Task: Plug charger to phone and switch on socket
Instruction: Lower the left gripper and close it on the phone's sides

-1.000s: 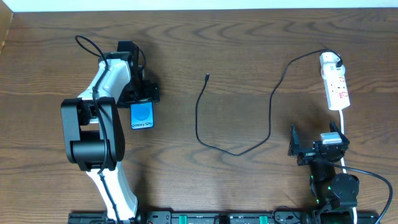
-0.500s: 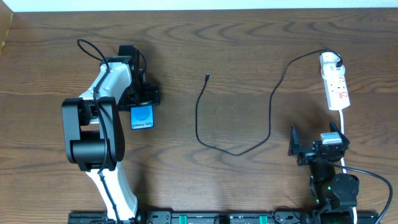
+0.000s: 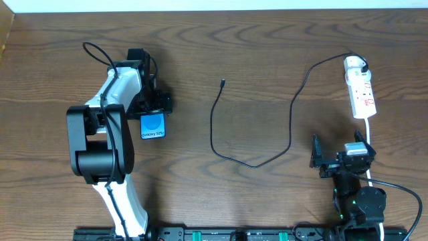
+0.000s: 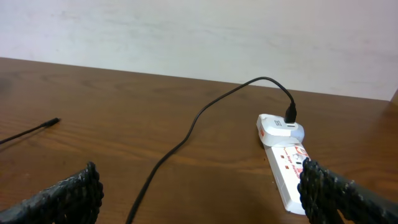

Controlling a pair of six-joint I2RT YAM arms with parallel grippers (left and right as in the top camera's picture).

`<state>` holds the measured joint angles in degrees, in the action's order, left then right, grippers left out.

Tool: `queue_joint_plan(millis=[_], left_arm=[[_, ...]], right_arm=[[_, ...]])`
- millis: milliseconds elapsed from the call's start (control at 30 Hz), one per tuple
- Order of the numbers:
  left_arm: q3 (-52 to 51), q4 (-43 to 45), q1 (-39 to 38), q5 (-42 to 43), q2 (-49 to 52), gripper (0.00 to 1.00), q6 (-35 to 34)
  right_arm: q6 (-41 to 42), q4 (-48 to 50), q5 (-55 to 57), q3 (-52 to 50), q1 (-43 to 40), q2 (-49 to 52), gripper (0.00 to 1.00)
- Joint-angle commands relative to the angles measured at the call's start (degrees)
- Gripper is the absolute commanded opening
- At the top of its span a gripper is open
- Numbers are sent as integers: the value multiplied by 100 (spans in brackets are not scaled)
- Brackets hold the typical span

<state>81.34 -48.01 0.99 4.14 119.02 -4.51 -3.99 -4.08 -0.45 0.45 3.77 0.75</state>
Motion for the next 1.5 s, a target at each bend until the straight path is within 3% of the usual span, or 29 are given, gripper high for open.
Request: queue_joint_plan(millis=[0,233,667,1467], left_arm=[[-162,37,-17,-74,101,95,-55],[-162,37,-17,35,101,94,-57],[-164,35,-17,120,101,76,-59],[109,-120,-17,120,-258,74,-57]], right_arm=[[52,-22,-33,-13,-35,-11,99],[52,-22,-33,-13,-35,-9,99],[52,-22,-33,-13,-35,-11,99],[52,-22,-33,-13,-35,-9,99]])
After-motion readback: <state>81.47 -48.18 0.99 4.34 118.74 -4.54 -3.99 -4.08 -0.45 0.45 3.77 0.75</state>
